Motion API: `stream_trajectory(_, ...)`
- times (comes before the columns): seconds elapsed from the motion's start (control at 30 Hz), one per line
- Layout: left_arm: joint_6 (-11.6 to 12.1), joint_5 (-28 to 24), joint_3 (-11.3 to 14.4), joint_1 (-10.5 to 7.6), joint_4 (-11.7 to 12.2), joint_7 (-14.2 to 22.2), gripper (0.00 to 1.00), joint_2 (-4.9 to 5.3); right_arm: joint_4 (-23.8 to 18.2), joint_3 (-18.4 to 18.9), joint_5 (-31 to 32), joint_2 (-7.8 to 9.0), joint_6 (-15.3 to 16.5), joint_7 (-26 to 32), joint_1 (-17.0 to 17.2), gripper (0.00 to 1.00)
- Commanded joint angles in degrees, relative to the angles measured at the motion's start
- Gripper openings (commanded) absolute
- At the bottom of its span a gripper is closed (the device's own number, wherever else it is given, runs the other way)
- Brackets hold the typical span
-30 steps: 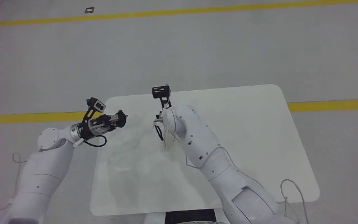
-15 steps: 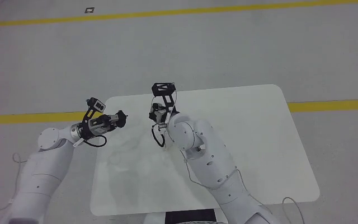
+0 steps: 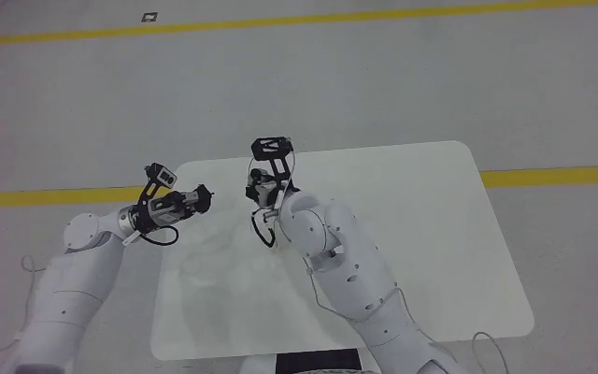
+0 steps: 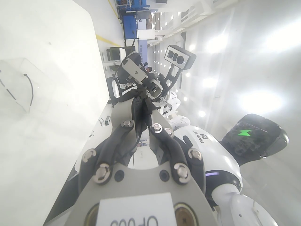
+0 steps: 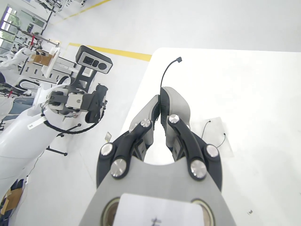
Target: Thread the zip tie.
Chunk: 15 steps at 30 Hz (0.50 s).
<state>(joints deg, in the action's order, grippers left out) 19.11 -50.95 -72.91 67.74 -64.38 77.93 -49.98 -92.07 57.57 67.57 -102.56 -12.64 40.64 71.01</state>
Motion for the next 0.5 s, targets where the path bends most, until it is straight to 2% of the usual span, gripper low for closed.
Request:
stream_trajectory(0.0,-0.1,0.1,0.4,0.70,-0.5,-1.8,0.00,-0.15,-0.3,-1.3,-0.8,0.45,-1.3,-4.5,0.5,0.00)
stream_trajectory(0.27,0.4,-0.4,2.2,1.17,-0.6,-4.1,0.00,-0.96,-1.1,-8.8,0.9,2.40,-6.5,-18.4,2.4,0.00)
stream_trajectory(0.47,0.4,-2.4,2.0,0.34,1.0,-6.2,0.00,-1.59,-1.1,-9.5,1.3,3.25,-6.8,-25.1,3.9,0.00)
